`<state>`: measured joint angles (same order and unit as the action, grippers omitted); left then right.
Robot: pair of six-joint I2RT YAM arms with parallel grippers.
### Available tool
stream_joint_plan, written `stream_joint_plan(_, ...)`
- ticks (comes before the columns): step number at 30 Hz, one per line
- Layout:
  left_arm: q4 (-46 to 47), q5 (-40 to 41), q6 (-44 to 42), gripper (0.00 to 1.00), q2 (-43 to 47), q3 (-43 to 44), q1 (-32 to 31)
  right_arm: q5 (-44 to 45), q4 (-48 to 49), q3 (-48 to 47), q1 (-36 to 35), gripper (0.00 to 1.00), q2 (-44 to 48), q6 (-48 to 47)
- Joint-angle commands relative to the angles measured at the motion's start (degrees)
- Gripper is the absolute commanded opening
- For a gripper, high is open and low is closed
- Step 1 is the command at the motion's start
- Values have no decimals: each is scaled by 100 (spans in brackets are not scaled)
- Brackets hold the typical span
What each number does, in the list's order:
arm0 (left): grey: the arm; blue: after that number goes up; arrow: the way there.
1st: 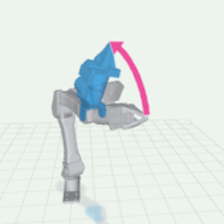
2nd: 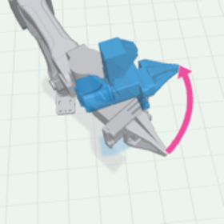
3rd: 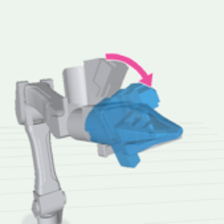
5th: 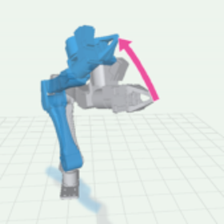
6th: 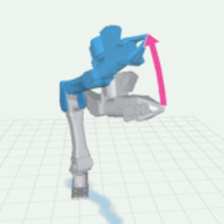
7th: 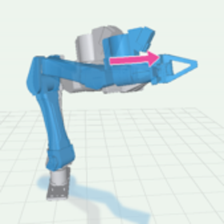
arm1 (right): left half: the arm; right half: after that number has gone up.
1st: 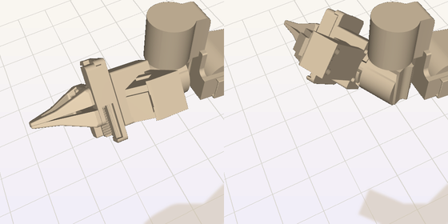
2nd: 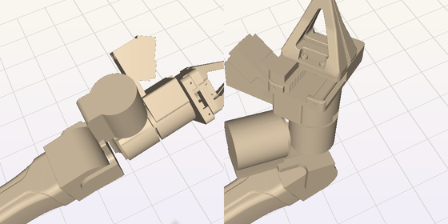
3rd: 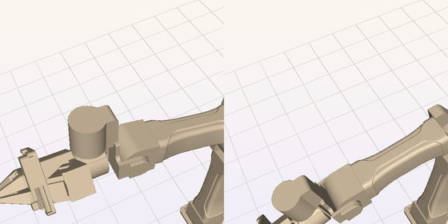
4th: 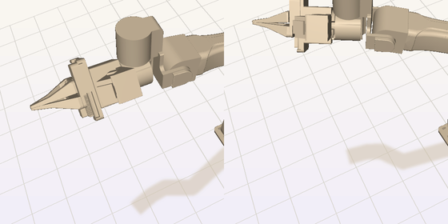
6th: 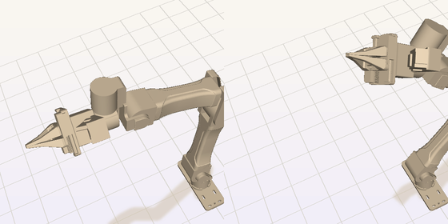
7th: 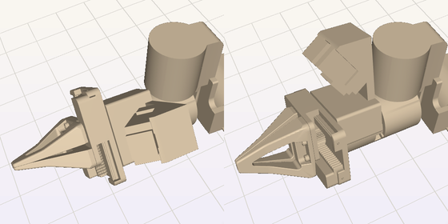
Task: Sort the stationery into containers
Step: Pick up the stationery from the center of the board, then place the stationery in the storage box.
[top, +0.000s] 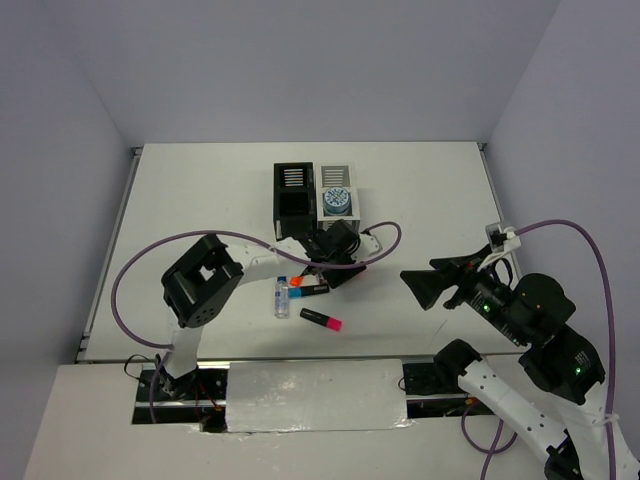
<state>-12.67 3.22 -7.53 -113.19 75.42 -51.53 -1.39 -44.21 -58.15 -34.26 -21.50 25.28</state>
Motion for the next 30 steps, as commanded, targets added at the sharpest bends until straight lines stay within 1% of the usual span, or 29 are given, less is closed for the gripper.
stream_joint_plan(1,150,-357,-29,57,-142,166,-6,-99,79,-56,-28,100,-100,-23)
stream_joint_plan(2,168,-445,-21,52,-160,192,-15,-99,87,-30,-37,100,-109,-32)
stream_joint_plan(3,185,-498,23,44,-169,227,-15,-55,105,-12,-37,100,-118,-32)
stream_joint_plan(4,212,-524,41,25,-169,289,-41,-28,105,5,-28,100,-127,-23)
stream_joint_plan(6,229,-498,137,11,-116,342,-77,103,149,119,-19,100,-83,82)
stream_joint_plan(7,247,-498,181,2,-72,368,-112,373,245,181,-28,100,-48,170)
stream_joint_plan(9,396,-472,348,0,94,307,-147,952,333,400,-28,100,57,555)
stream_joint_plan(11,745,-533,497,0,533,167,-147,1341,404,619,-28,100,163,846)
stream_joint_plan(12,861,-603,655,0,891,88,-147,1543,491,690,-45,100,189,1160)
stream_joint_plan(13,993,-586,708,0,1077,-69,-147,1902,535,848,-28,100,242,1320)
stream_joint_plan(16,1564,-481,1367,0,1833,-465,-156,2431,939,1138,-28,100,505,1988)
stream_joint_plan(17,1722,-472,1525,0,2027,-597,-165,2624,1105,1435,-28,100,654,2155)
stream_joint_plan(18,2089,-472,1814,0,2394,-755,-182,2678,1272,1569,-28,100,690,2383)
stream_joint_plan(19,2275,-420,1964,0,2554,-1087,-208,2661,1657,1779,-28,99,647,2455)
stream_joint_plan(20,2451,-454,2131,0,2704,-1230,-209,2461,1878,1842,-28,99,551,2499)
stream_joint_plan(21,2810,-524,2359,0,2975,-1536,-209,2285,2307,1868,-28,99,402,2456)
stream_joint_plan(23,3216,-717,2562,0,3231,-1845,-226,1672,2862,1808,-37,99,-326,2124)
stream_joint_plan(24,3400,-787,2659,0,3459,-2142,-226,998,3230,1738,-37,99,-599,2043)
stream_joint_plan(25,3811,-823,2686,0,3574,-2311,-244,783,3278,1528,-63,99,-1158,2025)
stream_joint_plan(26,4016,-771,2713,0,3802,-2469,-252,667,3295,1448,-81,99,-1381,2034)
stream_joint_plan(28,4341,-805,2748,0,3970,-2795,-253,710,3435,1403,-238,99,-1602,2016)
stream_joint_plan(30,4352,-814,2739,0,4129,-2874,-252,710,3768,1517,-292,99,-1568,2025)
